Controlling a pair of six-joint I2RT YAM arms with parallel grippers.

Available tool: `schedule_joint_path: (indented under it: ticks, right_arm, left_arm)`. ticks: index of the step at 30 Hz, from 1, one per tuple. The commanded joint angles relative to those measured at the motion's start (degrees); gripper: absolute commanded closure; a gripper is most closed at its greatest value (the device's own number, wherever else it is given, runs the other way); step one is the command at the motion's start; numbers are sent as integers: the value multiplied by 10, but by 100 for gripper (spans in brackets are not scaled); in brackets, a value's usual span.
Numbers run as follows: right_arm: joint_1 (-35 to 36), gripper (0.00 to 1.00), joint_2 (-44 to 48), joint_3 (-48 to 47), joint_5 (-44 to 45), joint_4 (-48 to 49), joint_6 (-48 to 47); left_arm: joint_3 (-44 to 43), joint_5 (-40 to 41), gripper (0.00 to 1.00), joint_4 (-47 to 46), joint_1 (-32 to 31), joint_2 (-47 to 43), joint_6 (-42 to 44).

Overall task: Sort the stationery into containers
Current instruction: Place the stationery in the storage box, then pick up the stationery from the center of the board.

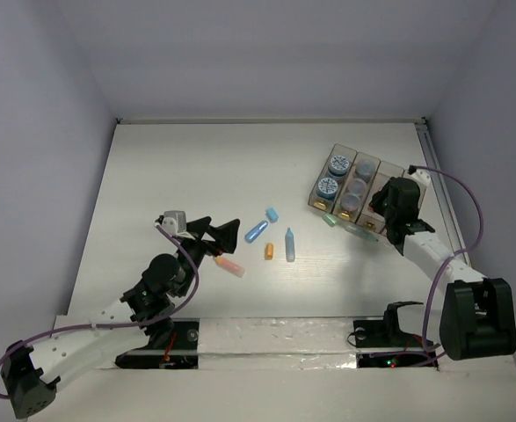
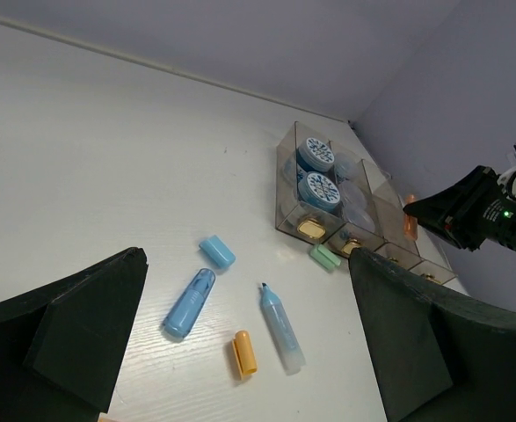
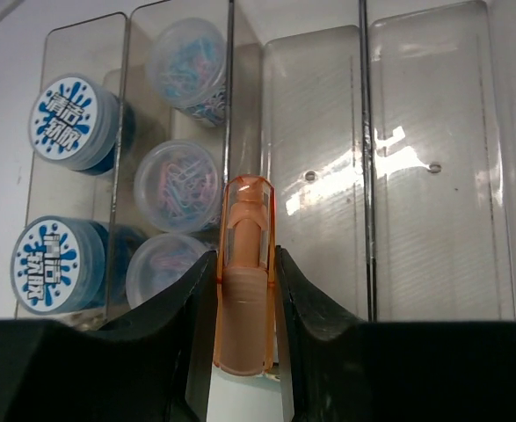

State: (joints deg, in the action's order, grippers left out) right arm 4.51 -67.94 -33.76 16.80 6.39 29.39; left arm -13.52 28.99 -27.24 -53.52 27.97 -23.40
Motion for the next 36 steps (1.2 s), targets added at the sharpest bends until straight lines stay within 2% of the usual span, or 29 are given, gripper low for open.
schedule_joint_path:
  ticks: [1, 5, 7, 11, 14, 18, 20, 22, 23, 26, 30, 36]
  right_arm:
    - [-8, 76, -7, -14, 38, 3, -4]
    - [-8, 63, -14, -20, 39, -5, -6]
    - [-13, 61, -18, -24, 39, -10, -8]
    - [-13, 34, -17, -29, 30, -16, -15]
    - [-13, 30, -6, -29, 12, -10, -28]
    - [2, 28, 16, -31, -67, -2, -37]
    - [52, 27, 15, -37, -88, 3, -38]
    - [112, 27, 0, -49, -71, -5, -42]
    - [174, 26, -10, -68, -61, -15, -45]
    - [266, 25, -63, -111, -62, -36, -42]
    - [343, 23, -148, -169, -96, -62, -32]
    - [400, 23, -257, -234, -119, -86, -21]
  left_arm:
    - [-20, -2, 1, -33, 1, -1, 4]
    - [-20, 1, 1, -32, 1, -3, 5]
    - [-20, 2, 1, -32, 1, -3, 5]
    - [-20, 0, 1, -32, 1, -2, 5]
    - [-20, 2, 1, -32, 1, -2, 5]
    - [-20, 3, 1, -32, 1, 0, 5]
    - [-20, 4, 1, -33, 1, 0, 5]
    - [-20, 6, 1, -33, 1, 3, 7]
    - [-22, 7, 1, -32, 1, 6, 7]
    - [-24, 12, 1, -28, 1, 8, 8]
    - [-22, 19, 1, -24, 1, 0, 10]
    - [-16, 26, 1, -19, 1, -28, 12]
